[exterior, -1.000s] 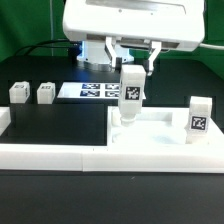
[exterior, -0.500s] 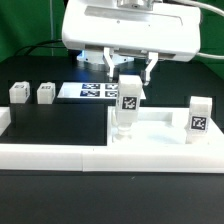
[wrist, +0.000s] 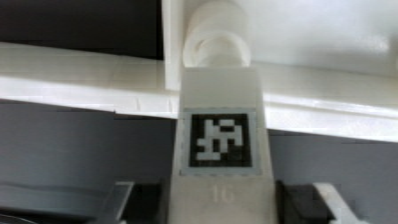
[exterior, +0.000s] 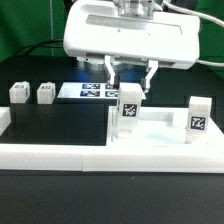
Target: Assemble square table
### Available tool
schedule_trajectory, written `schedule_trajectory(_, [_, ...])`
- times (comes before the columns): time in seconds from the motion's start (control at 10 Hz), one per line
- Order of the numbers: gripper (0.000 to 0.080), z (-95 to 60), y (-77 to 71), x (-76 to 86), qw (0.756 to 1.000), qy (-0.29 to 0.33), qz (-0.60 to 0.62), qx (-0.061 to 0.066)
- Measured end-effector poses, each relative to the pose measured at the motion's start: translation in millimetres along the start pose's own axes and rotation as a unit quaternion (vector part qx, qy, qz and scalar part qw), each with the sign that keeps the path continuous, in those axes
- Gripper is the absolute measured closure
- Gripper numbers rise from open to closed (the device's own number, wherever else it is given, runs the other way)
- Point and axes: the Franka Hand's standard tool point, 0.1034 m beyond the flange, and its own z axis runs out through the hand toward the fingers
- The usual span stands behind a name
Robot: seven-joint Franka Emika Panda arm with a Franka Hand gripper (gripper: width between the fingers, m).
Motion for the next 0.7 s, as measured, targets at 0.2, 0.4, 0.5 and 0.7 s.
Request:
schedule_trajectory(0.2, [0.0508, 3.9, 0.7, -4.4, 1.000, 0.000, -0.003, -0.002])
schedule_trajectory(0.4, [0.0508, 5.7, 0.5, -2.8, 1.000, 0.018, -0.006, -0.004])
schedule_trajectory(0.5, [0.0508, 5.8, 0.3, -2.6, 1.000, 0.017, -0.008, -0.004])
schedule_trajectory(0.7, [0.0481, 6.2, 0.3, -3.7, 1.000, 0.013, -0.012, -0.004])
